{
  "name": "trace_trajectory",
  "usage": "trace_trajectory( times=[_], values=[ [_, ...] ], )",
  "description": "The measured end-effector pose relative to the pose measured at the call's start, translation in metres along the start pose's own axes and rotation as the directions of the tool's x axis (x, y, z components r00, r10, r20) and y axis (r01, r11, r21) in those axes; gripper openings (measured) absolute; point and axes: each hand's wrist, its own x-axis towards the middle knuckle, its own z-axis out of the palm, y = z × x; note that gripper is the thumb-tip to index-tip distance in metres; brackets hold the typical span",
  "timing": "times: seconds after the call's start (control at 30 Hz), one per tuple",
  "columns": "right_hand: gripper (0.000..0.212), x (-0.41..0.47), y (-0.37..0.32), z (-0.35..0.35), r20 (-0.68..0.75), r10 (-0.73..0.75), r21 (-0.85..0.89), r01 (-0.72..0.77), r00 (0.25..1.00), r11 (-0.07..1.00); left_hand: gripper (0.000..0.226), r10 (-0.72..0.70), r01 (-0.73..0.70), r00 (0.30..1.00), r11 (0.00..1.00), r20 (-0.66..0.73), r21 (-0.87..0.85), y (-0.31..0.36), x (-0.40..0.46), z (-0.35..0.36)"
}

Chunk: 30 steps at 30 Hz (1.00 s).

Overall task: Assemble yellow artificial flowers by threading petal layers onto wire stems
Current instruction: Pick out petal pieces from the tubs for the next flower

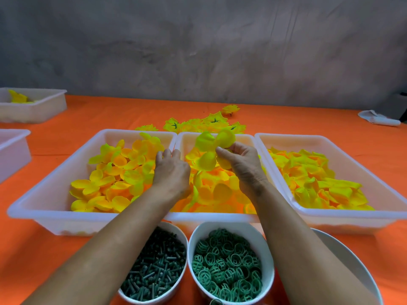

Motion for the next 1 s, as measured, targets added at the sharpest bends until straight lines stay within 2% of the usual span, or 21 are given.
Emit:
trace_trajectory(
  times=[0.17, 0.3, 0.4, 0.53, 0.63, 0.7, 0.83, 1.0],
  values=[
    [0.009, 0.0, 0.0, 0.0, 0.019, 0.027, -0.004, -0.027, 0.999, 1.0, 0.028, -0.031, 0.036, 0.993, 0.999, -0.111, 0.04, -0.001, -0.001, -0.002],
    [0.008, 0.0, 0.0, 0.0, 0.042, 0.038, -0.023, -0.038, 0.998, 0.999, 0.023, -0.038, 0.04, 0.992, 0.999, -0.118, 0.017, 0.0, 0.0, -0.001],
    [0.008, 0.001, 0.0, 0.0, 0.049, 0.047, -0.019, -0.046, 0.998, 0.999, 0.02, -0.072, 0.051, 0.987, 0.989, -0.143, -0.141, -0.005, 0.001, -0.003],
    [0.005, 0.003, -0.001, -0.002, 0.051, 0.103, 0.029, -0.105, 0.993, 0.994, 0.023, -0.13, -0.008, 0.946, 0.907, -0.296, -0.422, -0.007, -0.004, -0.006],
    [0.004, 0.005, -0.001, -0.004, 0.071, 0.164, 0.09, -0.17, 0.984, 0.981, 0.021, -0.172, -0.121, 0.897, 0.791, -0.407, -0.6, -0.005, -0.004, -0.007],
    [0.004, 0.006, -0.001, -0.005, 0.085, 0.203, 0.145, -0.213, 0.976, 0.966, 0.018, -0.21, -0.184, 0.879, 0.678, -0.427, -0.712, -0.007, -0.002, -0.006],
    [0.002, 0.009, 0.0, -0.006, 0.112, 0.247, 0.211, -0.266, 0.962, 0.941, 0.023, -0.292, -0.242, 0.896, 0.31, -0.334, -0.919, -0.014, 0.003, -0.006],
    [0.021, 0.007, -0.003, -0.005, 0.232, 0.255, 0.226, -0.307, 0.939, 0.924, 0.035, -0.273, -0.266, 0.926, 0.013, -0.259, -0.964, -0.014, 0.004, -0.009]
  ],
)
